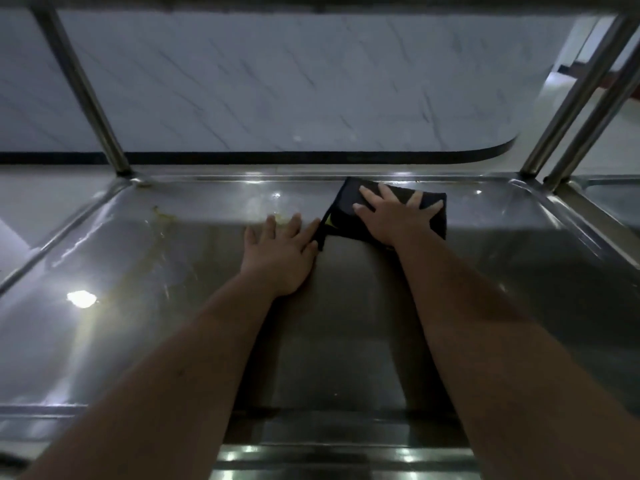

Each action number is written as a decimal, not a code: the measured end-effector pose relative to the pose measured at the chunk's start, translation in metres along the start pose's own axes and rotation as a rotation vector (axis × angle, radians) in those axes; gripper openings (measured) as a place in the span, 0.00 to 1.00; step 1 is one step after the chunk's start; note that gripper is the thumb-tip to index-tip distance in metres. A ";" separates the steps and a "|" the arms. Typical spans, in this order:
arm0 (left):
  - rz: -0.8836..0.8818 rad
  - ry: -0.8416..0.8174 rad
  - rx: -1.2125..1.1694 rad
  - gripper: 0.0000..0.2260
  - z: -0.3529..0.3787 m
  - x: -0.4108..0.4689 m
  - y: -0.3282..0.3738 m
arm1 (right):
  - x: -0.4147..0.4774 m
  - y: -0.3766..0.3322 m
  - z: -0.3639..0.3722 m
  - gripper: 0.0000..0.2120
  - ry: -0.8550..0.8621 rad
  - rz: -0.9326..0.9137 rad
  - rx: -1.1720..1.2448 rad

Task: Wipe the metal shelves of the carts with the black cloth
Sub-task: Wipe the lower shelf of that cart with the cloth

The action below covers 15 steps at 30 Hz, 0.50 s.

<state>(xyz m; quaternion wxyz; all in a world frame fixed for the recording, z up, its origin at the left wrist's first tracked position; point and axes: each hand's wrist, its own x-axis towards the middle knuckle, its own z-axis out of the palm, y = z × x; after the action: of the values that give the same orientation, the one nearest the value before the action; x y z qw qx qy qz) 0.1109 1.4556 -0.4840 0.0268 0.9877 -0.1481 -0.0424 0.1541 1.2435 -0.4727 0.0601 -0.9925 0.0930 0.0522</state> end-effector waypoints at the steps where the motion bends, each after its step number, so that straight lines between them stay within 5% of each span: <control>1: -0.005 0.001 -0.002 0.24 -0.001 0.001 0.000 | 0.003 -0.003 -0.001 0.28 0.000 0.006 0.003; 15: -0.005 0.013 -0.035 0.24 -0.001 -0.001 -0.003 | -0.234 0.021 0.011 0.28 -0.200 -0.338 -0.046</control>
<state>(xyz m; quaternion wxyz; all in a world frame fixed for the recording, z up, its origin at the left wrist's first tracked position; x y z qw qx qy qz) 0.1111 1.4585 -0.4836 0.0451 0.9877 -0.1448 -0.0388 -0.0794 1.2663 -0.4591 0.0541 -0.9849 -0.0829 0.1418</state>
